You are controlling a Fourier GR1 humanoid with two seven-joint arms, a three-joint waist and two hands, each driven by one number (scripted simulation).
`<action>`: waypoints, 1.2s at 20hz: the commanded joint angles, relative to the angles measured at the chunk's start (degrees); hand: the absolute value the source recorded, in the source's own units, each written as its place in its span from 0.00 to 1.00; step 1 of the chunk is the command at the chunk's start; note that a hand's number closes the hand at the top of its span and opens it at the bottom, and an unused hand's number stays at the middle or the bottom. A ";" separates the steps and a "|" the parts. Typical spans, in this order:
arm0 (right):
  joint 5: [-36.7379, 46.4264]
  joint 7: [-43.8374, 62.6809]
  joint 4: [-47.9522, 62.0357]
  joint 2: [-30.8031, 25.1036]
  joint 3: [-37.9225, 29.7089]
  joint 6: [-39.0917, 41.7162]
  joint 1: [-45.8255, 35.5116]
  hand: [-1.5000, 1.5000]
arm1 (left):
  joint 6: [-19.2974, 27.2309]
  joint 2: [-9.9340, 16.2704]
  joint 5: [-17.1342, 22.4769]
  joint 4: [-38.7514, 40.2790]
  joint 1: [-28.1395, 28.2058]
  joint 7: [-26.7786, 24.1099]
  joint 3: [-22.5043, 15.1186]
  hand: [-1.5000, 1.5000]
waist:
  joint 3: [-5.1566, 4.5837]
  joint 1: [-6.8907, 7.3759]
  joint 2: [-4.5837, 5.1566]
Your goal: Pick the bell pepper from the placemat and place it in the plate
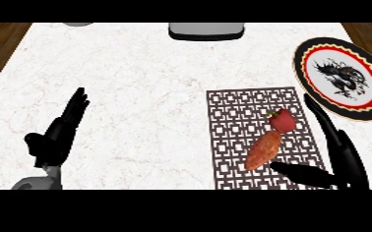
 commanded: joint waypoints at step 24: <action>24.67 39.24 -2.78 -6.28 2.40 22.64 -7.92 0.00 | -1.70 -2.31 -2.95 -2.79 0.71 1.61 2.18 0.50 | 0.05 0.60 0.06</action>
